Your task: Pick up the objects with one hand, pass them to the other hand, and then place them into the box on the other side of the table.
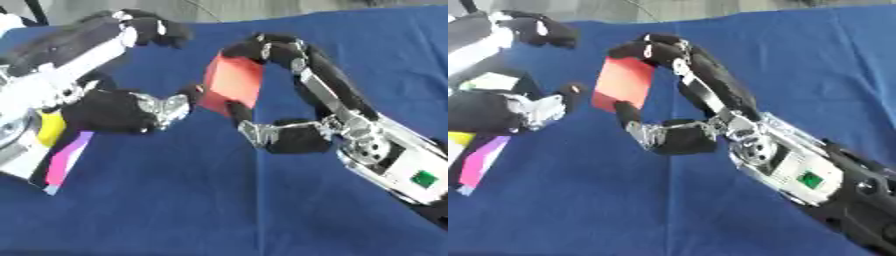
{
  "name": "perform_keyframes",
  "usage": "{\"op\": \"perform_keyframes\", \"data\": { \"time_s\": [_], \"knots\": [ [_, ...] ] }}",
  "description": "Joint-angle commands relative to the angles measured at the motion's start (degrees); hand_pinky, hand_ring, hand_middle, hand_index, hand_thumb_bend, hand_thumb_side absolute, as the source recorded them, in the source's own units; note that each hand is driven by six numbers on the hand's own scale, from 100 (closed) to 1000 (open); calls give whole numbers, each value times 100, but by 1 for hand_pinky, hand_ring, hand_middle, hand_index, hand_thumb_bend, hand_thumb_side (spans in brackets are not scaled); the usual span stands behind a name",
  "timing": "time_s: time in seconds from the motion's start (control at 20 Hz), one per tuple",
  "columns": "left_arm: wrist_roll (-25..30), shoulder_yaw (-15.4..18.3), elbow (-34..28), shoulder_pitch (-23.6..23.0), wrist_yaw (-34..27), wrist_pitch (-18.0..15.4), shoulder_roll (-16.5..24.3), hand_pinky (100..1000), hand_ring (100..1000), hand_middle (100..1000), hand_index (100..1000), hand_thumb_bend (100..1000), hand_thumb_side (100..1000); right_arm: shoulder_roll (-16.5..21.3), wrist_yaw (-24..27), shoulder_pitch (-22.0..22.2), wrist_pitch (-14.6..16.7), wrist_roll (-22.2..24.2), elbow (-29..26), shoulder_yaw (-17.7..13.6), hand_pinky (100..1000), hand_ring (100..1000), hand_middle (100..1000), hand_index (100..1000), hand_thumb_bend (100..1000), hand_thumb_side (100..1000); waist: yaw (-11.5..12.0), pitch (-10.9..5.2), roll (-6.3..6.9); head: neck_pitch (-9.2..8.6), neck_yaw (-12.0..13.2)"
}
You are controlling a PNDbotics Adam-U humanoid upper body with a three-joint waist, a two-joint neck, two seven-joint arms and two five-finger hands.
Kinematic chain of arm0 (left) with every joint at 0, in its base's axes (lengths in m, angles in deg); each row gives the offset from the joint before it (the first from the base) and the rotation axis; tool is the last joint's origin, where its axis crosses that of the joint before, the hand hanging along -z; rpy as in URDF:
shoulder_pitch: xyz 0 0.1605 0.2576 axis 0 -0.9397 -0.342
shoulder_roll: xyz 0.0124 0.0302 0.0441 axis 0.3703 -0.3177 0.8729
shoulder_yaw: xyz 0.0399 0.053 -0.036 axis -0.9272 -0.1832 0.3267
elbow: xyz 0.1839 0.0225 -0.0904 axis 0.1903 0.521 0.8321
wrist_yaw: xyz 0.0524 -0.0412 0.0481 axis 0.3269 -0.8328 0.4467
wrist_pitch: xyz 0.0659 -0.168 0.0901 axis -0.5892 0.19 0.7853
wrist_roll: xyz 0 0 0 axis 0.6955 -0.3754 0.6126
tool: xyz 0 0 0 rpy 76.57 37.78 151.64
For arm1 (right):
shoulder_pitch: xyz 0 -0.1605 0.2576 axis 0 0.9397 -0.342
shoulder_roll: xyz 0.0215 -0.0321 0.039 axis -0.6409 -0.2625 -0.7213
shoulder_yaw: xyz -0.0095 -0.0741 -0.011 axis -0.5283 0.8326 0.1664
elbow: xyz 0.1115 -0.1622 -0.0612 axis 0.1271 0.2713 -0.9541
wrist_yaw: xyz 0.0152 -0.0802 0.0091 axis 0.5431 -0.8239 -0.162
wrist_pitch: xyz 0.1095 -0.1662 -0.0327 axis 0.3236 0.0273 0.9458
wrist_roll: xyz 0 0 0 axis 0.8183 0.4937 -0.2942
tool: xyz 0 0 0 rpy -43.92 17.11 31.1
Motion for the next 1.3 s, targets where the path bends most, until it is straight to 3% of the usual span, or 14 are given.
{"op": "perform_keyframes", "data": {
  "time_s": [0.05, 0.25, 0.45, 0.65, 0.7, 1.1, 1.3],
  "knots": [
    [128, 2, -34, 97, 151, -43, 42, 936, 865, 750, 873, 430, 794, 12, -264, -63, 219, -74, -55, -22, 650, 455, 420, 687, 100, 100, -16, -81, -3, -75, 67],
    [455, 25, -34, -3, 106, -223, 115, 967, 883, 757, 888, 435, 877, 29, -471, -2, 359, -132, -55, -14, 652, 457, 421, 686, 100, 100, -50, -71, 15, -59, 99],
    [735, 129, -34, -170, 60, -655, 277, 994, 902, 774, 905, 416, 847, 30, -553, 14, 409, -159, -55, 14, 652, 457, 421, 686, 100, 100, -84, -64, 24, -73, 92],
    [915, 206, -34, -231, 364, -939, 347, 975, 901, 784, 928, 428, 547, 29, -597, -5, 497, -168, -55, 26, 653, 458, 421, 685, 100, 100, -86, -69, 27, -104, 46],
    [929, 194, -34, -215, 478, -962, 327, 973, 901, 784, 931, 433, 512, 24, -609, -11, 515, -167, -55, 30, 653, 459, 422, 685, 100, 100, -85, -70, 28, -111, 41],
    [793, 50, -34, 1, 1016, -681, 86, 972, 910, 790, 940, 526, 455, -21, -790, -27, 648, -214, -55, 112, 654, 460, 423, 682, 100, 100, -74, -64, 33, -109, 100],
    [913, -35, -34, 39, 1364, -505, 15, 965, 910, 791, 940, 574, 471, -38, -911, -54, 740, -267, -55, 126, 655, 463, 425, 681, 100, 100, -63, -54, 35, -89, 123]
  ]
}}
